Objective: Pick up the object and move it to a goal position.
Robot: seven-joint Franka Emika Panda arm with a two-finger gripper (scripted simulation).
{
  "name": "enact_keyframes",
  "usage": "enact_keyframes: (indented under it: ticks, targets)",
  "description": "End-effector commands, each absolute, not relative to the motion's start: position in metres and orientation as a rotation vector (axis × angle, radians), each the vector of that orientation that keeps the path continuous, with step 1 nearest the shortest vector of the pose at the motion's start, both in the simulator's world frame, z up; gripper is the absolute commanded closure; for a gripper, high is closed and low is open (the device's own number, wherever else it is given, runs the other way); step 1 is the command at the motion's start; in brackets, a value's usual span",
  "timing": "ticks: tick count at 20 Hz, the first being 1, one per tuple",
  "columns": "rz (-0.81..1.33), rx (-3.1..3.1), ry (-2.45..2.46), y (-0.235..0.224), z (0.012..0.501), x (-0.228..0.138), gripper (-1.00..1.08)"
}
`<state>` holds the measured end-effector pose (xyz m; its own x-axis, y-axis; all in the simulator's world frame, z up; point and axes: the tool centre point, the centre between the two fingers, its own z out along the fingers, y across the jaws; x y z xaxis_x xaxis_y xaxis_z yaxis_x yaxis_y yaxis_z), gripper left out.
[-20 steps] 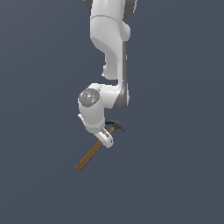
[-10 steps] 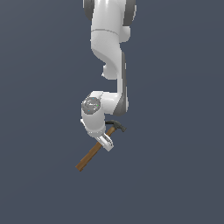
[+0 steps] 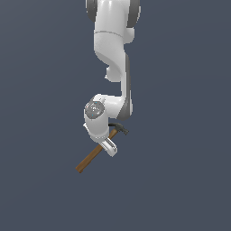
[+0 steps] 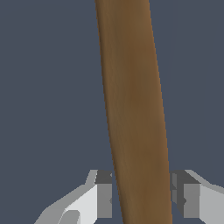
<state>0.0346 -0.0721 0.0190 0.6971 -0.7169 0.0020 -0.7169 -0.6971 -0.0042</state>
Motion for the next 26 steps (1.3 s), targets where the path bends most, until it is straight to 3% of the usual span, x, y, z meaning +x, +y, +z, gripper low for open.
enact_keyframes:
  ticks: [1, 14, 26]
  targets:
    - [0.000, -2.892, 1.228, -0.075, 0.017, 0.033, 1.08]
    - [-0.005, -2.891, 1.222, -0.054, 0.047, 0.028, 1.08]
    - [-0.003, -2.890, 1.225, 0.009, 0.147, 0.005, 1.08]
